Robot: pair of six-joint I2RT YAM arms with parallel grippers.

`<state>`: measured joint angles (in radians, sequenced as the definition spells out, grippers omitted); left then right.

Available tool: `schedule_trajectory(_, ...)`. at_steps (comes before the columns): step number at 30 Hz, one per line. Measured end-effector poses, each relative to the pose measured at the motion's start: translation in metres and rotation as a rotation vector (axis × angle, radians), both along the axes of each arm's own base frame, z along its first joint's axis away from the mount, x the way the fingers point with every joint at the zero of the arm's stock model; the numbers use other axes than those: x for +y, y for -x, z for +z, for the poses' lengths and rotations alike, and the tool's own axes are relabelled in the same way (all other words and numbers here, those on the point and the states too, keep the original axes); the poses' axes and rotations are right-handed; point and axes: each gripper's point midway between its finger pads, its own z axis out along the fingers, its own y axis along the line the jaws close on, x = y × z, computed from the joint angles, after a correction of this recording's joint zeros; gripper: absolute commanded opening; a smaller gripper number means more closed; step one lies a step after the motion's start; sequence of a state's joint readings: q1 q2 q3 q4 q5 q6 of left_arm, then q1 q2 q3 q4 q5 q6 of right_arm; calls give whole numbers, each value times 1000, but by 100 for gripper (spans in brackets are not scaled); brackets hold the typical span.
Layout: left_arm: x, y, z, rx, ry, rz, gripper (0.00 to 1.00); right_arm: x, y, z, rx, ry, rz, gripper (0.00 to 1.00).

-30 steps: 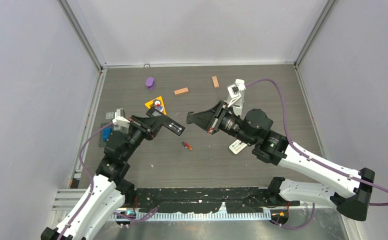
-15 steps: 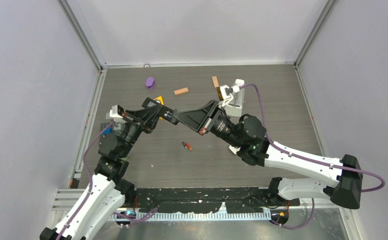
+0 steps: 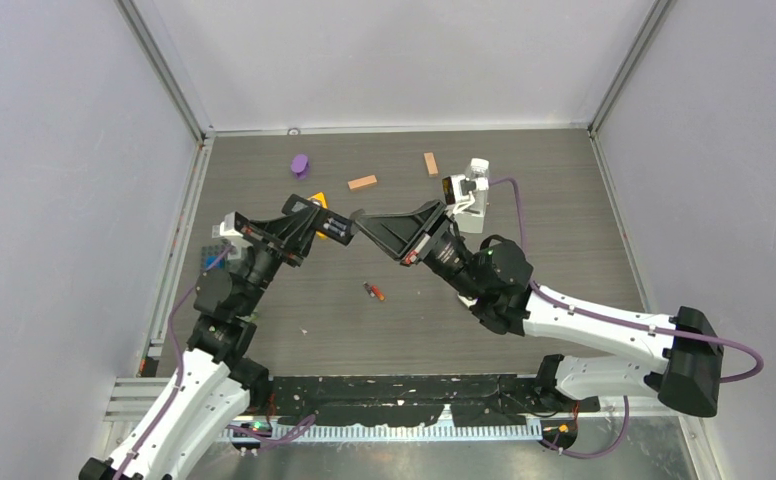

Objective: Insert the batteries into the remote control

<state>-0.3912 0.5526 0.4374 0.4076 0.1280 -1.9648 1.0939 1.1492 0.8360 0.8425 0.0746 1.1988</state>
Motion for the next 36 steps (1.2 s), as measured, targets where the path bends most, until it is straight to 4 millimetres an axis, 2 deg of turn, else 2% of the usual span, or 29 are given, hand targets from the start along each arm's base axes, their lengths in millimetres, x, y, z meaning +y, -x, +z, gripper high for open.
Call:
schedule_trajectory(9, -2, -10, -6, 50, 29, -6, 0, 1, 1, -20, 59, -46, 44, 10)
schedule_trajectory(16, -1, -8, -5, 55, 34, -7, 0, -4, -2, -32, 80, -86, 37, 11)
schedule_trajectory(23, 2, -3, -3, 67, 58, -11, 0, -6, -2, -31, 57, -156, 32, 6)
schedule_trajectory(36, 2, -6, -5, 86, 68, -14, 0, -7, -9, -30, 61, -237, 8, 5)
